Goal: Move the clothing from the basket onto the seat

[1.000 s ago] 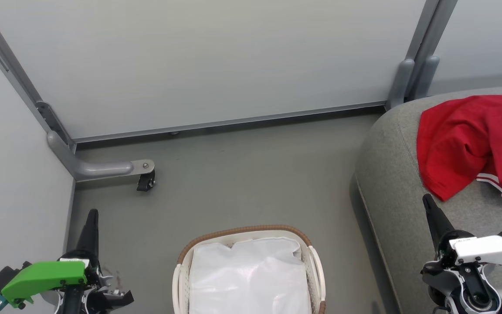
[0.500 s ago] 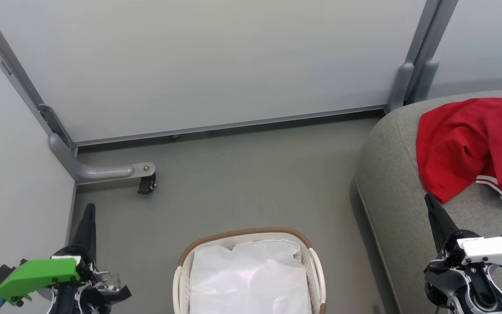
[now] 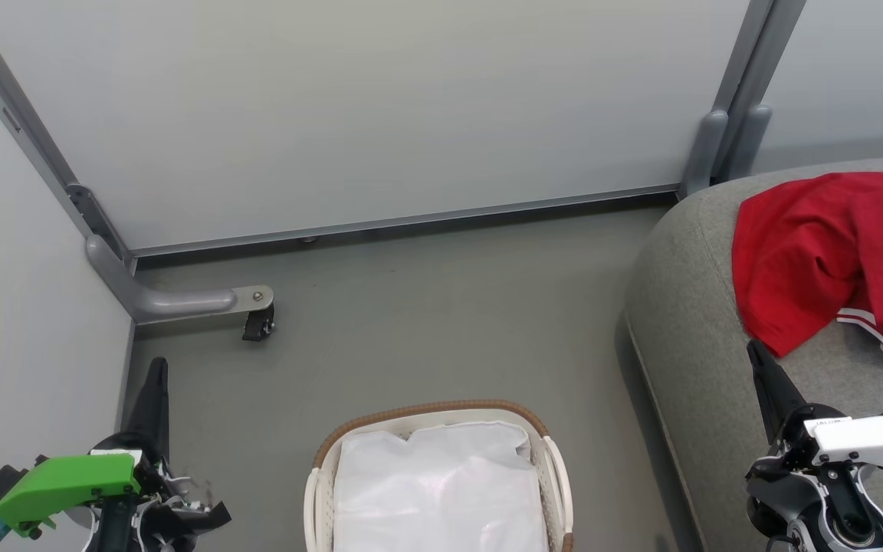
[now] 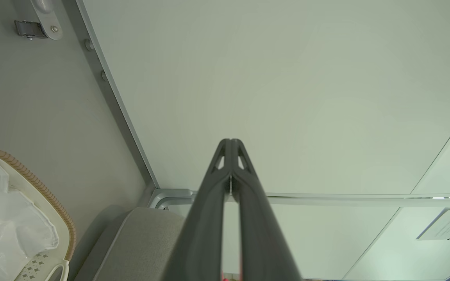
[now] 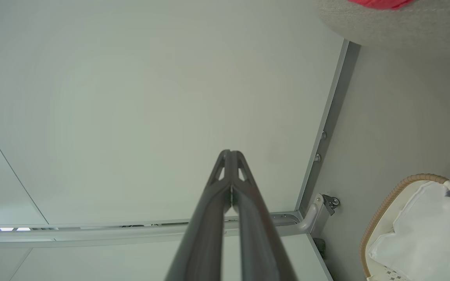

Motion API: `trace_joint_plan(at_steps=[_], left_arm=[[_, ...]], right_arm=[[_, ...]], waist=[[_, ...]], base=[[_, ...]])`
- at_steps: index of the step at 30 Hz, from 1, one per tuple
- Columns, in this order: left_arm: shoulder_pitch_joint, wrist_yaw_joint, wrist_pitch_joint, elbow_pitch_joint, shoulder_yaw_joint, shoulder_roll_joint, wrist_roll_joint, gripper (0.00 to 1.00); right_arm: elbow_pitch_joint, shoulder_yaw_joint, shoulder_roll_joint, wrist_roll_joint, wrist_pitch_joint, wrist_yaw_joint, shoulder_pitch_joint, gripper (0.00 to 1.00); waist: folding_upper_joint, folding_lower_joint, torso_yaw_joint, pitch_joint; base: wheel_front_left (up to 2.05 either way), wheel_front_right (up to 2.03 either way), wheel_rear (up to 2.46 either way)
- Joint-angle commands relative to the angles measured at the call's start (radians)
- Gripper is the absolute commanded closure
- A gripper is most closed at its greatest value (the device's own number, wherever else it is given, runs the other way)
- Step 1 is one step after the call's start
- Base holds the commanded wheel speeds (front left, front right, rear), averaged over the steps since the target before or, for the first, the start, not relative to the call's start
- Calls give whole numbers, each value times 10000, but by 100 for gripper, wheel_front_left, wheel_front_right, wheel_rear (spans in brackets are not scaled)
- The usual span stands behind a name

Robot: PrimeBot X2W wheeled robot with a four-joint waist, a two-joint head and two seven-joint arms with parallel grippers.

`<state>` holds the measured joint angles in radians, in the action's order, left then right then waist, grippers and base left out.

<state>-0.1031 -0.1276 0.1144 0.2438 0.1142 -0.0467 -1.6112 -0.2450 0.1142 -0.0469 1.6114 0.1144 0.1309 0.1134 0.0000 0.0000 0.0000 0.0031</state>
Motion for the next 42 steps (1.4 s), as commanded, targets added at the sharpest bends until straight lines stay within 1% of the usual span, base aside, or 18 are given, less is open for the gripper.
trace_joint_plan(at_steps=[1, 42], left_arm=[[-101, -67, 30, -2, 20, -66, -33, 100], [-100, -67, 29, -9, 18, -66, -35, 100]], right_arm=[[27, 19, -63, 29, 32, -3, -109, 100], [28, 17, -63, 30, 30, -3, -109, 100]], waist=[[0, 0, 0, 0], [0, 0, 0, 0]], base=[[0, 0, 0], [0, 0, 0]])
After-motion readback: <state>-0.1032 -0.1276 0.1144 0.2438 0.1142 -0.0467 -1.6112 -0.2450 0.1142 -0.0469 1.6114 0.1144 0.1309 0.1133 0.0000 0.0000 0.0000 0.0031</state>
